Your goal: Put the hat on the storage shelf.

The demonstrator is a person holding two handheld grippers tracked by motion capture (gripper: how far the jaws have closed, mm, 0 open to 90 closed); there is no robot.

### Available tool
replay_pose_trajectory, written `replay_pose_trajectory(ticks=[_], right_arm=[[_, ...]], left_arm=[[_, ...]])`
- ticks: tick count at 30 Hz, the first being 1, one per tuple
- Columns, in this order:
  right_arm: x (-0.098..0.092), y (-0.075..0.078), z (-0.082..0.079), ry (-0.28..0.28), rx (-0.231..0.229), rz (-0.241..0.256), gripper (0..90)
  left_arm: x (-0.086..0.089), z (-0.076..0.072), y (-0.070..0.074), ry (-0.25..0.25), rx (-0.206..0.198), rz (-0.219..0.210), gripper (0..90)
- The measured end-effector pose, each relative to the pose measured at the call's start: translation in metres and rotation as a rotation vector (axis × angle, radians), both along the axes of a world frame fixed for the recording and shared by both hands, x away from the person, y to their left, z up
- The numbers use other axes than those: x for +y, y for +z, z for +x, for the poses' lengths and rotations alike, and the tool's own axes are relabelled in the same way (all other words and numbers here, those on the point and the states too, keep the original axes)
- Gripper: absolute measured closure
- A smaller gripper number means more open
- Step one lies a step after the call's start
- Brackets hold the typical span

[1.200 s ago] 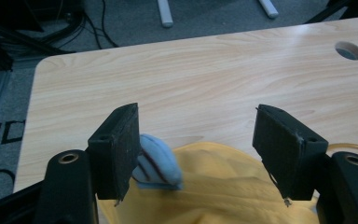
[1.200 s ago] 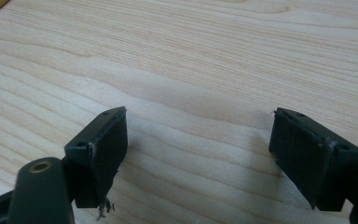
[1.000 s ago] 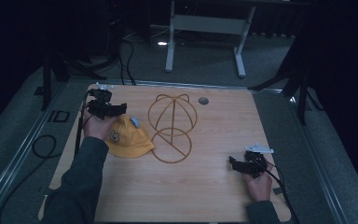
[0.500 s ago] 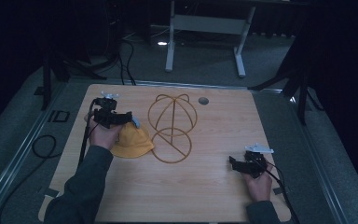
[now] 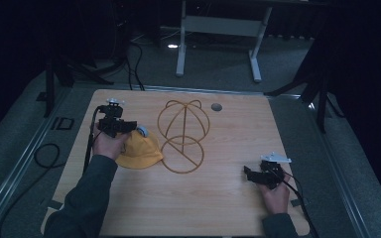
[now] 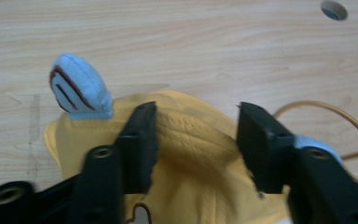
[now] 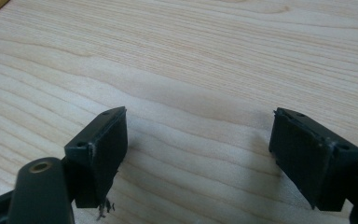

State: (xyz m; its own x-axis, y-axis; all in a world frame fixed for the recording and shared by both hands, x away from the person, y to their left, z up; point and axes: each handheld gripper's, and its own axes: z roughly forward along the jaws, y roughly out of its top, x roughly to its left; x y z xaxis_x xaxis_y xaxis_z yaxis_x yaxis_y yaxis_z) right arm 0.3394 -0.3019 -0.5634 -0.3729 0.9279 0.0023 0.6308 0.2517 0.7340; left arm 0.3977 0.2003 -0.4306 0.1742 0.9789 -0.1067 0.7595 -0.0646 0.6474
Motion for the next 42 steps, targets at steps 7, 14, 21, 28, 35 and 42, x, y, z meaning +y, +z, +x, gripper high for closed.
replay_pose_trajectory(ticks=[7,14,21,28,35,42], right_arm=[[0.000,0.000,0.000,0.000,0.000,0.000,19.2],[0.000,0.000,0.000,0.000,0.000,0.000,19.2],[0.000,0.000,0.000,0.000,0.000,0.000,19.2],[0.000,0.000,0.000,0.001,0.000,-0.001,19.2],[0.000,0.000,0.000,0.001,-0.001,-0.001,19.2],[0.000,0.000,0.000,0.001,-0.001,-0.002,19.2]], left_arm=[[0.007,0.000,0.002,-0.041,0.025,0.023,72.0],[0.017,-0.005,0.007,-0.061,0.039,0.053,85.0],[0.027,-0.003,0.006,-0.014,0.031,0.057,79.6],[0.025,0.011,-0.008,0.063,0.071,0.048,53.6],[0.034,0.013,-0.008,0.055,0.082,-0.002,72.1],[0.038,0.011,-0.007,0.016,0.099,0.027,83.4]])
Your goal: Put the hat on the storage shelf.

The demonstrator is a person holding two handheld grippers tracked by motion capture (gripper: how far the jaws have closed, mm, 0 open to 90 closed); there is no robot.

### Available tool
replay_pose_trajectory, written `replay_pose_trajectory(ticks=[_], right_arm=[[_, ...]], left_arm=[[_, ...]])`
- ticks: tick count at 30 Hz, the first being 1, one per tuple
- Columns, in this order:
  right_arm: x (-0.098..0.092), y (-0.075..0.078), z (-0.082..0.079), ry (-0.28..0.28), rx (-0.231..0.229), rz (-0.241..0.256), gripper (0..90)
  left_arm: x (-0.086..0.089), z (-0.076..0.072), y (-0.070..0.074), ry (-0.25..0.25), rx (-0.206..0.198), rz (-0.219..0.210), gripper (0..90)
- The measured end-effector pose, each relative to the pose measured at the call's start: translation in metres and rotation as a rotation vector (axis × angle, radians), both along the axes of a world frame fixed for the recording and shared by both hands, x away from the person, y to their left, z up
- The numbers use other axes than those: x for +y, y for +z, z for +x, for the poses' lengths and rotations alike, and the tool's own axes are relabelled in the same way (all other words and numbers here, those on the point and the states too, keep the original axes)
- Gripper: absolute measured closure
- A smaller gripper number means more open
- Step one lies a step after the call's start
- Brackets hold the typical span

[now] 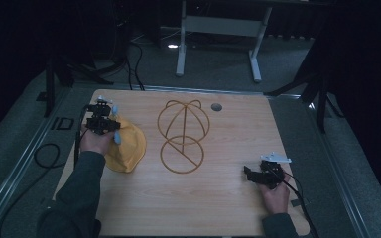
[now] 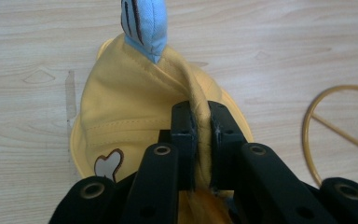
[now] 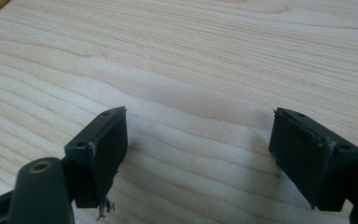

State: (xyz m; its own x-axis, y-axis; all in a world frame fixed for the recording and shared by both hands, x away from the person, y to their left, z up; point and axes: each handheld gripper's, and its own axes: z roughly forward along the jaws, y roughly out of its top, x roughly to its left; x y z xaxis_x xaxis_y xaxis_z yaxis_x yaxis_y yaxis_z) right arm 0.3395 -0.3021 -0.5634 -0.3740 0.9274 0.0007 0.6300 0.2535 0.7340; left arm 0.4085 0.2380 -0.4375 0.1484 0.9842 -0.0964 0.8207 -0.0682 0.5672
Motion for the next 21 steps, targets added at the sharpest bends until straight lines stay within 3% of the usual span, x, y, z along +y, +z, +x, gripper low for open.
replay_pose_trajectory(ticks=[10,21], right_arm=[[0.000,0.000,0.000,0.000,0.000,0.000,19.2],[0.000,0.000,0.000,-0.001,0.000,0.001,19.2]], left_arm=[[0.000,-0.005,0.010,-0.095,0.023,0.041,84.8],[0.004,-0.011,0.021,-0.172,-0.005,0.035,84.9]])
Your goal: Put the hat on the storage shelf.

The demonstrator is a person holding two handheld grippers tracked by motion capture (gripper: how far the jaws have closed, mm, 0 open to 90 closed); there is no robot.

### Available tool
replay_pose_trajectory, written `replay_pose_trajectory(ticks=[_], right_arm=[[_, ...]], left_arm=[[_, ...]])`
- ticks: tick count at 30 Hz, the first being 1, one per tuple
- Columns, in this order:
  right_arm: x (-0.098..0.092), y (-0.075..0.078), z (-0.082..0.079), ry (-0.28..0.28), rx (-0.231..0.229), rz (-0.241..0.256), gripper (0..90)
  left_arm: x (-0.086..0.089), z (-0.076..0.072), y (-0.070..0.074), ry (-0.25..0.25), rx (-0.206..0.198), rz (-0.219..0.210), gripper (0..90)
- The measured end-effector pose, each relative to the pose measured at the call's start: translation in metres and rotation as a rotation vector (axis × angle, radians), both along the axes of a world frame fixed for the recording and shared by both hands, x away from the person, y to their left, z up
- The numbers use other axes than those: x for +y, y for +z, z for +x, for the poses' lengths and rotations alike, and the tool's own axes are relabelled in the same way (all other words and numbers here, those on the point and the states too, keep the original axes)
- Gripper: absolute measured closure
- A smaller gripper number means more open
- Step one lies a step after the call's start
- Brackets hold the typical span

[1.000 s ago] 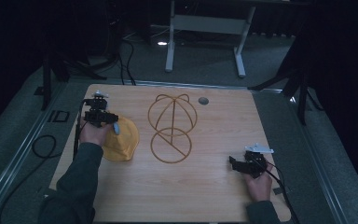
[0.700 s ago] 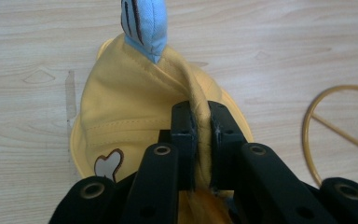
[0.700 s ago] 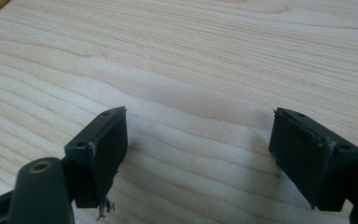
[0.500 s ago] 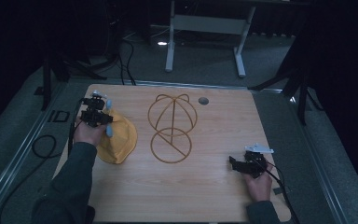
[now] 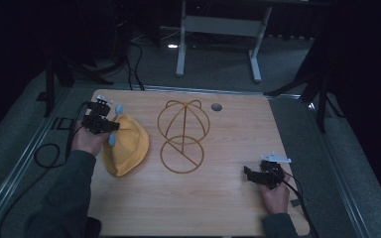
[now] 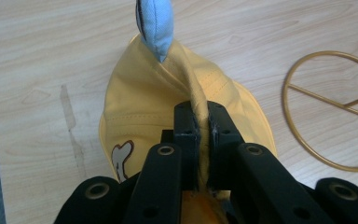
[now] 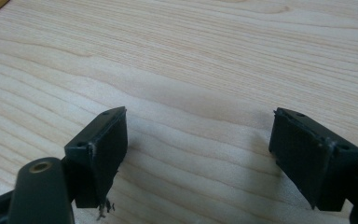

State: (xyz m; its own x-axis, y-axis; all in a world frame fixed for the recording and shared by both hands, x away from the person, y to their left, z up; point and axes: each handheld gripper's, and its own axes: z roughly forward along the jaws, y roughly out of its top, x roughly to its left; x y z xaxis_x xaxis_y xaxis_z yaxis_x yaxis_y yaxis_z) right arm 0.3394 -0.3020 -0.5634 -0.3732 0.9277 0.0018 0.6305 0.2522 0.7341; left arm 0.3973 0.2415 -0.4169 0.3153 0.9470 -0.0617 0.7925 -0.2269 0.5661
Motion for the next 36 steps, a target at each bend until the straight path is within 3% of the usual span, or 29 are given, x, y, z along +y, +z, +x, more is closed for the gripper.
replay_pose_trajectory(ticks=[8,13,20,29,36], right_arm=[[0.000,0.000,0.000,0.000,0.000,0.000,19.2],[0.000,0.000,0.000,0.000,0.000,0.000,19.2],[0.000,0.000,0.000,0.000,0.000,0.000,19.2],[0.000,0.000,0.000,0.001,0.000,-0.002,19.2],[0.000,0.000,0.000,0.001,0.000,-0.002,19.2]], left_arm=[[0.001,-0.006,0.011,-0.067,-0.032,0.014,84.8],[0.004,-0.010,0.020,-0.097,-0.063,-0.011,84.8],[0.006,-0.016,0.034,-0.176,-0.094,0.002,84.8],[0.011,-0.024,0.046,-0.270,-0.143,-0.021,84.8],[0.016,-0.029,0.053,-0.304,-0.184,-0.054,84.8]])
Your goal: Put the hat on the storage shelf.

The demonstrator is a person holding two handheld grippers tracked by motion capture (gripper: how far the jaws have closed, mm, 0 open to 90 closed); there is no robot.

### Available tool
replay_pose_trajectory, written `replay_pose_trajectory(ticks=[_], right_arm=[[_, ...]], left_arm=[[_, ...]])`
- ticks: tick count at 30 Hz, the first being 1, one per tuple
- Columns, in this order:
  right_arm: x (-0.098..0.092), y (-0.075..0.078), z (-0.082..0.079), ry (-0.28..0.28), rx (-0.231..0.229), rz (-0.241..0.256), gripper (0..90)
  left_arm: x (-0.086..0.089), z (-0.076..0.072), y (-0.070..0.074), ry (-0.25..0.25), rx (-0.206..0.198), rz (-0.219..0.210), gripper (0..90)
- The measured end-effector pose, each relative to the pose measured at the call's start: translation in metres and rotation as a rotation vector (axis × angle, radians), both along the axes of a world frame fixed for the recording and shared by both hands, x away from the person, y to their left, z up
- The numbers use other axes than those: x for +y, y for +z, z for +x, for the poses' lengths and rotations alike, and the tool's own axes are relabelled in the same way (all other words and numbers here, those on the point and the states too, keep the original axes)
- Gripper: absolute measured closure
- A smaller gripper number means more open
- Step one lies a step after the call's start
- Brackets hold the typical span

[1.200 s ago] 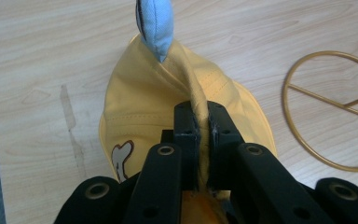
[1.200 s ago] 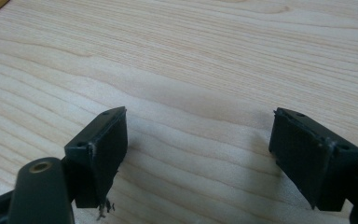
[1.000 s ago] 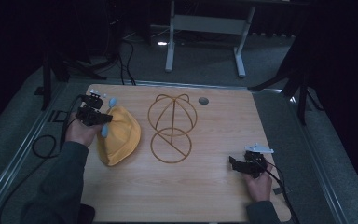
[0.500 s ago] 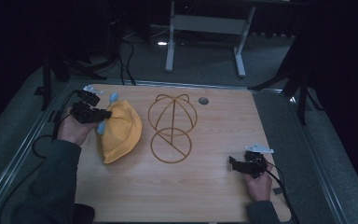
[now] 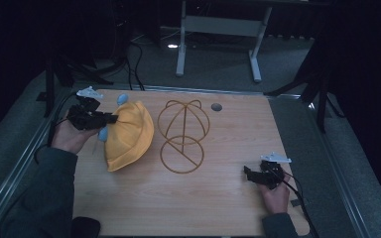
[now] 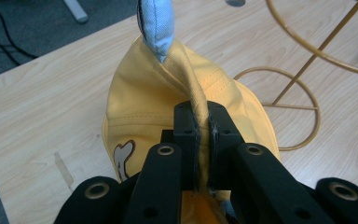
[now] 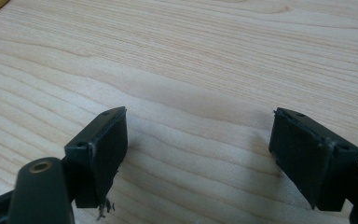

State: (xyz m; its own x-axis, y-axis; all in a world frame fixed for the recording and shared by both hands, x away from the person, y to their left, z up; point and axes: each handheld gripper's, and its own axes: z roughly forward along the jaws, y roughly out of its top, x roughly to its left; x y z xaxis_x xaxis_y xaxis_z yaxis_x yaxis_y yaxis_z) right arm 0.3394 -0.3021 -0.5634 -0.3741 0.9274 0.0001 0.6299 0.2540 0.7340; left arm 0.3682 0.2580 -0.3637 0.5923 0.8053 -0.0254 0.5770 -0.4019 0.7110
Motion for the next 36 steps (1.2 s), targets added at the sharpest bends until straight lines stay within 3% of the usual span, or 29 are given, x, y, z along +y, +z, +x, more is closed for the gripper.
replay_pose_trajectory(ticks=[4,11,22,36], right_arm=[[0.000,0.000,0.000,0.000,0.000,0.001,19.2],[0.000,0.000,0.000,0.000,0.000,0.001,19.2],[0.000,0.000,0.000,0.001,0.000,0.000,19.3],[0.000,0.000,0.000,0.000,0.000,0.000,19.2]], left_arm=[[0.003,-0.001,0.004,-0.016,-0.018,-0.007,84.8],[0.009,-0.004,0.009,-0.056,-0.049,-0.065,84.8],[0.004,-0.006,0.020,-0.108,-0.085,-0.036,84.8],[0.010,-0.010,0.022,-0.140,-0.104,-0.051,84.8]])
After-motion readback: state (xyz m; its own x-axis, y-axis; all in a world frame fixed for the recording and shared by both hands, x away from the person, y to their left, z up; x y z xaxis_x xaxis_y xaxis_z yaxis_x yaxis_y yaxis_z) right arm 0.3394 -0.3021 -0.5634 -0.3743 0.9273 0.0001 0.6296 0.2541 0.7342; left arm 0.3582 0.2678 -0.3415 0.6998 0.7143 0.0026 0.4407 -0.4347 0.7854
